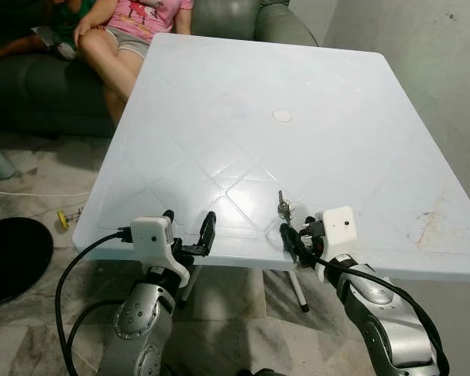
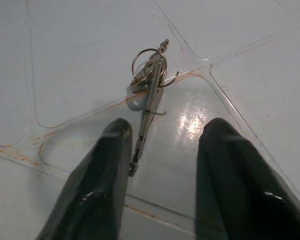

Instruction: Hang keys on a hook

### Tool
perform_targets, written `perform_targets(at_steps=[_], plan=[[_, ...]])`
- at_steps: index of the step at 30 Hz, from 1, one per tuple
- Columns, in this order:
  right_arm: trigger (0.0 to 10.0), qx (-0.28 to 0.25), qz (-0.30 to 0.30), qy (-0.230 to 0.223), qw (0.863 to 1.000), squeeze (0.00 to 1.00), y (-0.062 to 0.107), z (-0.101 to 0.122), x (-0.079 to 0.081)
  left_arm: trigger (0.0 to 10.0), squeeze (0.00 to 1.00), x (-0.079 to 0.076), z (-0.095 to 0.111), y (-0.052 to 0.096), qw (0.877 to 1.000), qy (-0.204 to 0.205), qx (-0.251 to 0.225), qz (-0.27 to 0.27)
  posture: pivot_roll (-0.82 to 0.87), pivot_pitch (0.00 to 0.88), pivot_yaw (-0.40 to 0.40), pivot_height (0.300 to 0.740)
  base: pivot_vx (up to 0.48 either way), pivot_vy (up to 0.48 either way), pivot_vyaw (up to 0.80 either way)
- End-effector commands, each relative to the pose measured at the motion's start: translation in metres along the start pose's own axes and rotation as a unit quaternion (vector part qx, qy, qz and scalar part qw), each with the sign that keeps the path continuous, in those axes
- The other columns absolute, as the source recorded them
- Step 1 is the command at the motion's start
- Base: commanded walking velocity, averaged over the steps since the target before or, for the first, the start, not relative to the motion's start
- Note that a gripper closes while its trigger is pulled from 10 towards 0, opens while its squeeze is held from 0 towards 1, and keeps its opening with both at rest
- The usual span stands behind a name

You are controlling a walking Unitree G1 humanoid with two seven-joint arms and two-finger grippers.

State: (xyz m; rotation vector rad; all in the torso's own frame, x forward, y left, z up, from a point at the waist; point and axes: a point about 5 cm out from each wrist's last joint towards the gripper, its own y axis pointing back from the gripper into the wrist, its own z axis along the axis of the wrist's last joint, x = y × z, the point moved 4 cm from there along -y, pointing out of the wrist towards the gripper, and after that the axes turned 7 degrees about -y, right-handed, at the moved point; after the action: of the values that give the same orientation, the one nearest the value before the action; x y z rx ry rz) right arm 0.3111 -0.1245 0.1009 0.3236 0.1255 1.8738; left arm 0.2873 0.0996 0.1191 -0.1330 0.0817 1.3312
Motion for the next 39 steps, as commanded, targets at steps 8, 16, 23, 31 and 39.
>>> perform_targets(at_steps=[8, 16, 23, 31, 39], plan=[[0.0, 0.026, 0.001, -0.021, 0.999, 0.00, 0.003, -0.013, 0.009, 10.0, 0.00, -0.003, 0.005, -0.001, 1.000, 0.007, -0.007, 0.005, 0.06, 0.191, -0.106, 0.732, 0.000, 0.000, 0.00], [0.0, 0.016, 0.002, -0.033, 0.999, 0.00, 0.002, -0.009, 0.014, 10.0, 0.00, -0.001, 0.006, -0.002, 1.000, 0.007, -0.008, 0.008, 0.06, 0.194, -0.103, 0.732, 0.000, 0.000, 0.00], [0.0, 0.011, -0.001, -0.038, 0.999, 0.00, 0.003, -0.007, 0.011, 10.0, 0.00, -0.001, 0.006, -0.002, 1.000, 0.007, -0.008, 0.009, 0.06, 0.192, -0.102, 0.732, 0.000, 0.000, 0.00], [0.0, -0.002, -0.007, -0.053, 0.999, 0.00, 0.001, -0.002, 0.007, 10.0, 0.00, -0.001, 0.006, -0.003, 1.000, 0.006, -0.007, 0.008, 0.06, 0.184, -0.102, 0.732, 0.000, 0.000, 0.00], [0.0, -0.092, -0.016, -0.087, 0.992, 0.00, 0.000, 0.031, -0.007, 10.0, 0.00, -0.003, 0.006, -0.005, 1.000, 0.007, -0.009, 0.006, 0.06, 0.167, -0.104, 0.732, 0.000, 0.000, 0.00]])
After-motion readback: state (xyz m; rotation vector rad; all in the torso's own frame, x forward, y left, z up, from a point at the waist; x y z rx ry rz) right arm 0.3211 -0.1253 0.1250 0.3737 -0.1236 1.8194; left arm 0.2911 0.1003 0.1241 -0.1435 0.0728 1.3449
